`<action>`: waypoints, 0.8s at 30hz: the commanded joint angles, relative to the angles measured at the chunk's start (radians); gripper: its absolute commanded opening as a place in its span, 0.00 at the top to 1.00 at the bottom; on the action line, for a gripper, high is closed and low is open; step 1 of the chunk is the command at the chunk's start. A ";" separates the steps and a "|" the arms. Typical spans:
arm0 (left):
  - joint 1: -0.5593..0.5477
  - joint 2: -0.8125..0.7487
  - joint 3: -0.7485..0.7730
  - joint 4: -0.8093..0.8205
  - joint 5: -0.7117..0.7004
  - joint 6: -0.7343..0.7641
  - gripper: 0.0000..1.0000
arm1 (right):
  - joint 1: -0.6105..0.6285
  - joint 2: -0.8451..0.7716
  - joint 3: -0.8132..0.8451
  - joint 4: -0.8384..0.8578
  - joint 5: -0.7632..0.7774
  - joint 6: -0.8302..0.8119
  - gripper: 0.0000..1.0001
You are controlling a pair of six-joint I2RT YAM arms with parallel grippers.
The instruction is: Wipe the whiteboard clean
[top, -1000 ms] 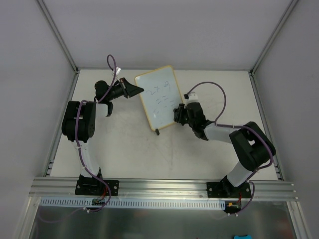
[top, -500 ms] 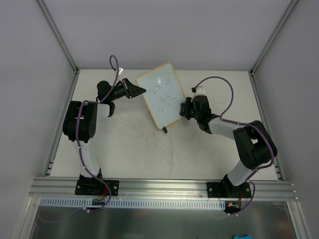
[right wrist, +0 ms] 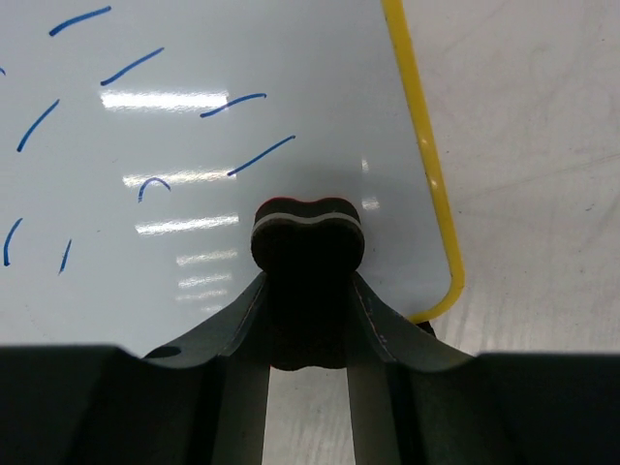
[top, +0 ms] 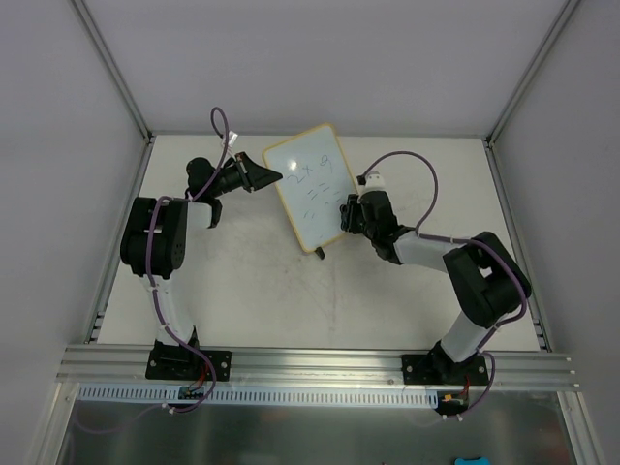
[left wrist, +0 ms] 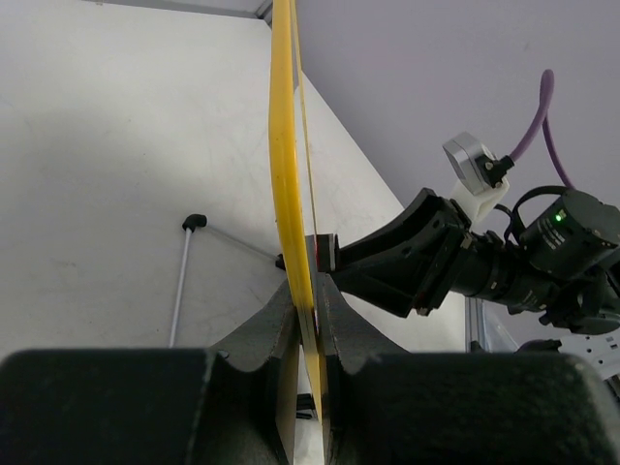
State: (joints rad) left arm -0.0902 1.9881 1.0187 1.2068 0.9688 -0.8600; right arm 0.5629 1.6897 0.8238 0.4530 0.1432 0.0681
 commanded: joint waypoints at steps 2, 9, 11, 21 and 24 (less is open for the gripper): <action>0.007 -0.061 -0.017 0.030 0.027 0.095 1.00 | 0.090 0.056 0.032 0.055 0.001 0.004 1.00; 0.003 -0.074 -0.022 0.014 0.016 0.110 1.00 | 0.175 0.084 0.069 0.055 0.009 0.012 1.00; 0.000 -0.074 -0.022 0.010 0.011 0.118 1.00 | 0.198 0.084 0.070 0.062 0.016 0.012 1.00; -0.025 -0.092 -0.031 -0.035 -0.038 0.148 1.00 | 0.314 0.082 0.043 0.131 0.097 -0.001 1.00; -0.028 -0.101 -0.035 -0.039 -0.050 0.153 1.00 | 0.360 0.096 0.038 0.176 0.134 -0.022 1.00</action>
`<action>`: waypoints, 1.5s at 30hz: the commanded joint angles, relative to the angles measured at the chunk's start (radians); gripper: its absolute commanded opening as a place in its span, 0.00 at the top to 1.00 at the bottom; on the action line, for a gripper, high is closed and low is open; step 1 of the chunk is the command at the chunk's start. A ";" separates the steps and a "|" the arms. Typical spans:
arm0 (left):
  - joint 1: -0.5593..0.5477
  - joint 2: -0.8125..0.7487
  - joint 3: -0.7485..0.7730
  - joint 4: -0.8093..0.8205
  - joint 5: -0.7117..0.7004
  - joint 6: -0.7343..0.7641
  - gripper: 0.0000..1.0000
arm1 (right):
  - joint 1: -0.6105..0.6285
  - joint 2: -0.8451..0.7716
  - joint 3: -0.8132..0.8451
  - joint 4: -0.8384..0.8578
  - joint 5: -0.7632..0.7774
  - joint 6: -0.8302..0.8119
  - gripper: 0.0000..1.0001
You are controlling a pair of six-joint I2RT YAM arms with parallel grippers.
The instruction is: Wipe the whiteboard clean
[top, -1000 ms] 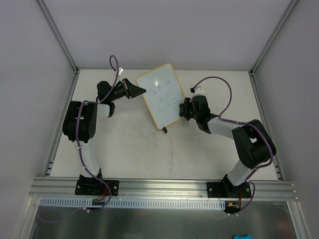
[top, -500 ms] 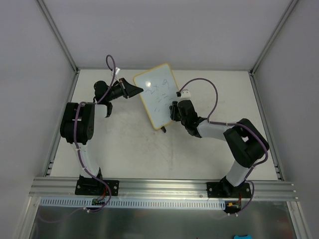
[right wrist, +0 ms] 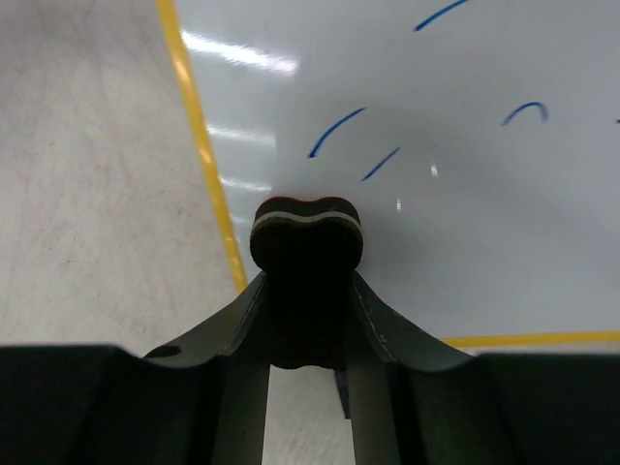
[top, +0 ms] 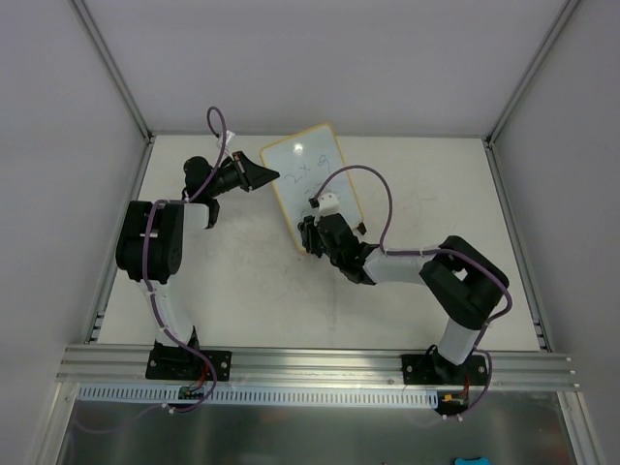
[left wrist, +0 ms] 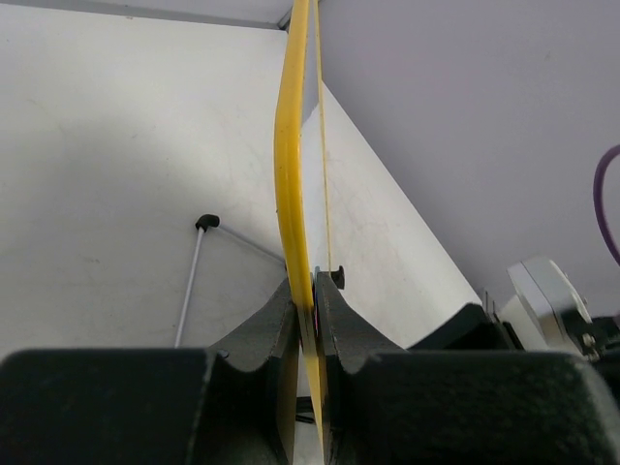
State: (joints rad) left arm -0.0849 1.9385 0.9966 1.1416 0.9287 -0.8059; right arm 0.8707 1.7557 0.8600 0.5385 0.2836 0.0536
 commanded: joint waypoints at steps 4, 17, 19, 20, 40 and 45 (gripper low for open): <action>-0.033 -0.055 -0.013 0.023 -0.008 0.102 1.00 | 0.077 0.047 0.022 0.103 0.018 -0.027 1.00; -0.038 -0.052 -0.007 0.029 0.016 0.100 1.00 | -0.016 -0.032 0.062 -0.048 0.003 -0.075 1.00; -0.038 -0.052 -0.009 0.027 0.018 0.102 1.00 | -0.025 -0.030 0.045 -0.016 0.026 -0.101 1.00; -0.036 -0.052 -0.007 0.027 0.018 0.102 1.00 | -0.030 -0.028 0.033 -0.012 0.052 -0.107 1.00; -0.038 -0.055 -0.003 0.026 0.030 0.100 1.00 | -0.108 -0.019 -0.038 0.012 0.423 -0.109 1.00; -0.038 -0.056 0.000 0.024 0.032 0.100 1.00 | -0.131 -0.045 -0.062 0.012 0.316 -0.094 1.00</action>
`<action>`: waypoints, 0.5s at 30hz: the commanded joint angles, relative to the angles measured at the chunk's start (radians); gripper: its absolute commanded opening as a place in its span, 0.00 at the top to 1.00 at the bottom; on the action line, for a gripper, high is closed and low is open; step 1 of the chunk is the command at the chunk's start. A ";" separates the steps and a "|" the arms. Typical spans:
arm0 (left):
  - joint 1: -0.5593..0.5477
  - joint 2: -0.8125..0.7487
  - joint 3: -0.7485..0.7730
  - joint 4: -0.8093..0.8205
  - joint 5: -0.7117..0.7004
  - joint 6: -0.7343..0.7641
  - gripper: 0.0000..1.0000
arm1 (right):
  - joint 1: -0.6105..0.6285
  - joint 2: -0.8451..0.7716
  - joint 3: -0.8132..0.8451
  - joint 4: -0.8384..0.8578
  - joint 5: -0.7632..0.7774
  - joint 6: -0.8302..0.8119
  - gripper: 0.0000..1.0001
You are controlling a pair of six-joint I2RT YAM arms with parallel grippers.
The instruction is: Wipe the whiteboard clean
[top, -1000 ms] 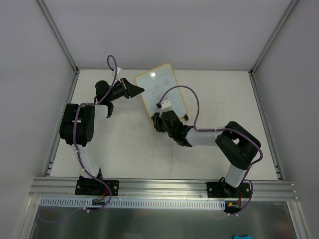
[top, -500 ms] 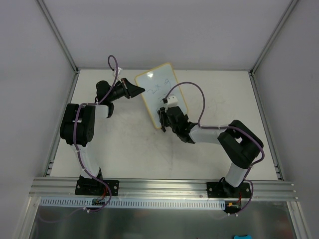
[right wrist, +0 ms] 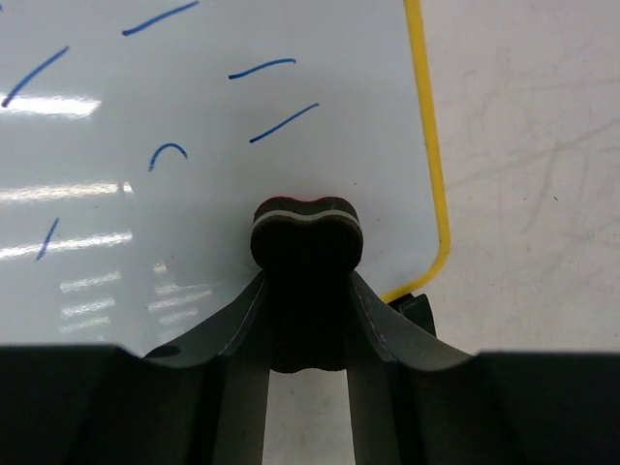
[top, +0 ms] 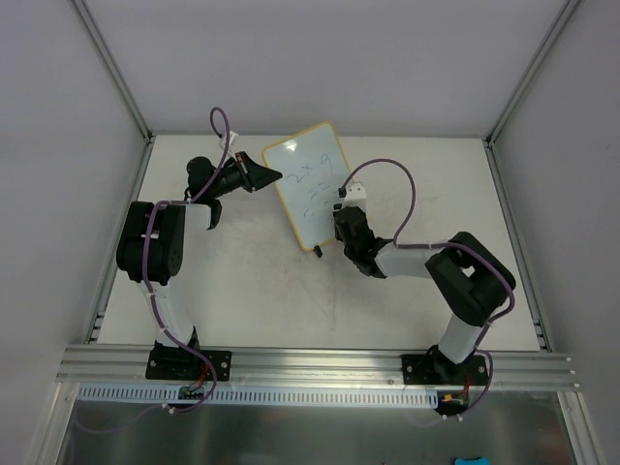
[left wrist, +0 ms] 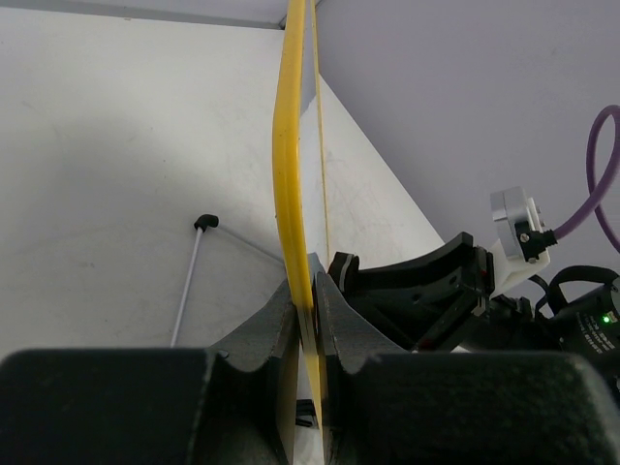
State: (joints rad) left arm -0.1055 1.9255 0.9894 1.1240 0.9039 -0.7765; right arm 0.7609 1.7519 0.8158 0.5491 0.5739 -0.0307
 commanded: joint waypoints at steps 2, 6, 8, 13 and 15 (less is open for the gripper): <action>-0.017 -0.042 0.008 0.042 0.053 0.071 1.00 | -0.015 -0.051 -0.018 0.002 -0.011 0.011 1.00; -0.016 -0.042 0.006 0.042 0.053 0.071 1.00 | 0.020 -0.048 -0.017 0.029 -0.013 0.011 1.00; -0.016 -0.043 0.006 0.040 0.053 0.072 1.00 | 0.044 -0.040 -0.006 0.040 -0.003 0.005 1.00; -0.016 -0.046 0.003 0.036 0.050 0.074 1.00 | 0.090 -0.029 0.028 0.040 -0.002 0.015 1.00; -0.017 -0.046 0.005 0.033 0.050 0.074 1.00 | 0.106 -0.025 0.037 0.040 0.006 0.017 1.00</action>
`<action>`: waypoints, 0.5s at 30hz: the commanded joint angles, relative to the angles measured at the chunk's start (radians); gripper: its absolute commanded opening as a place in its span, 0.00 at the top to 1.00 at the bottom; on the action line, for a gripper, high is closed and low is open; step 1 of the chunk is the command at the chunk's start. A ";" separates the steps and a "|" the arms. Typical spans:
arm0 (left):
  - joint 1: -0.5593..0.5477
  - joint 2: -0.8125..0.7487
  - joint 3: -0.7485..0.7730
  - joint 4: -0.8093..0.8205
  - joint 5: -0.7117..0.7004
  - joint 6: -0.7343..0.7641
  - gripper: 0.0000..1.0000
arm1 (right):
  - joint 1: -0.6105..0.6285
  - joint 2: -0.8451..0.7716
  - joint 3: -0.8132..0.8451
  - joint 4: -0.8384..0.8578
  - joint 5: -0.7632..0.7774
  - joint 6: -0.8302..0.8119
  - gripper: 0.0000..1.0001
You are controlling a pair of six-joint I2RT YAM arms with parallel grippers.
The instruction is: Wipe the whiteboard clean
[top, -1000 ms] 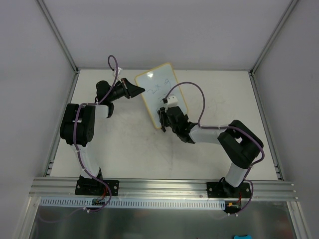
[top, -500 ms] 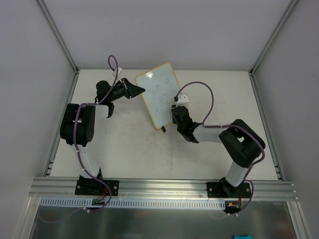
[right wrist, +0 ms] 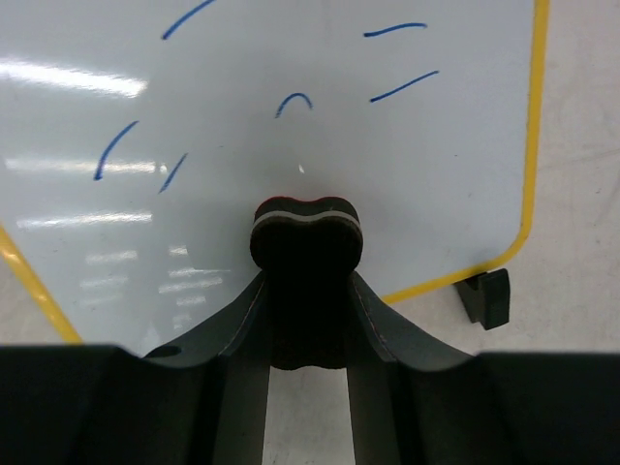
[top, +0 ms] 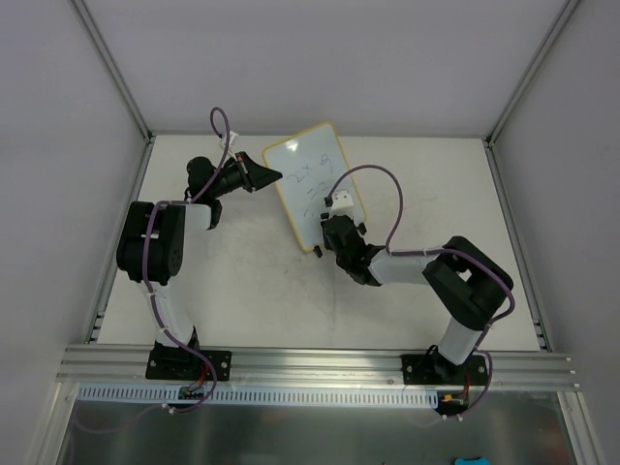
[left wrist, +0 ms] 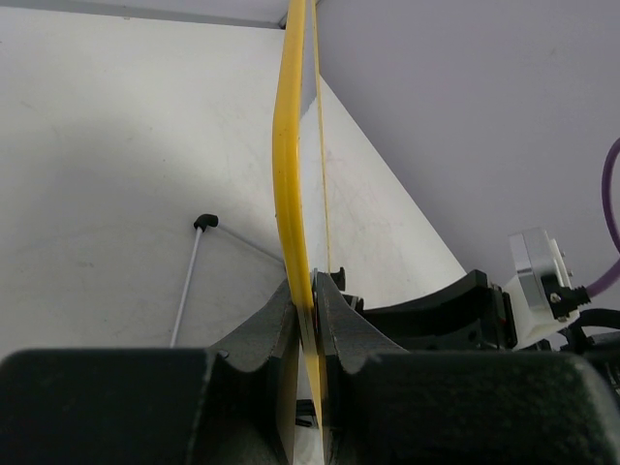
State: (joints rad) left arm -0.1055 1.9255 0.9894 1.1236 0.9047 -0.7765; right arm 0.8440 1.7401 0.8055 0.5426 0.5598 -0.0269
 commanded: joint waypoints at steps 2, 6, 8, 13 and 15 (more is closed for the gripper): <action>-0.017 -0.048 0.005 0.033 0.048 0.075 1.00 | 0.044 -0.007 0.057 0.048 0.025 0.016 1.00; -0.017 -0.048 0.002 0.031 0.046 0.075 1.00 | 0.069 0.004 0.063 0.088 0.017 0.010 1.00; -0.017 -0.049 0.002 0.031 0.046 0.077 1.00 | 0.075 0.012 0.072 0.092 0.015 0.009 1.00; -0.017 -0.052 0.000 0.030 0.046 0.079 1.00 | 0.086 0.036 0.087 0.094 0.015 0.012 1.00; -0.017 -0.054 0.002 0.030 0.046 0.079 1.00 | 0.086 0.041 0.083 0.092 0.046 0.010 1.00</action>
State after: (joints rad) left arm -0.1059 1.9236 0.9894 1.1194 0.9047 -0.7757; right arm 0.9222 1.7691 0.8585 0.5751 0.5579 -0.0269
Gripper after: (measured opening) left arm 0.083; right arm 0.341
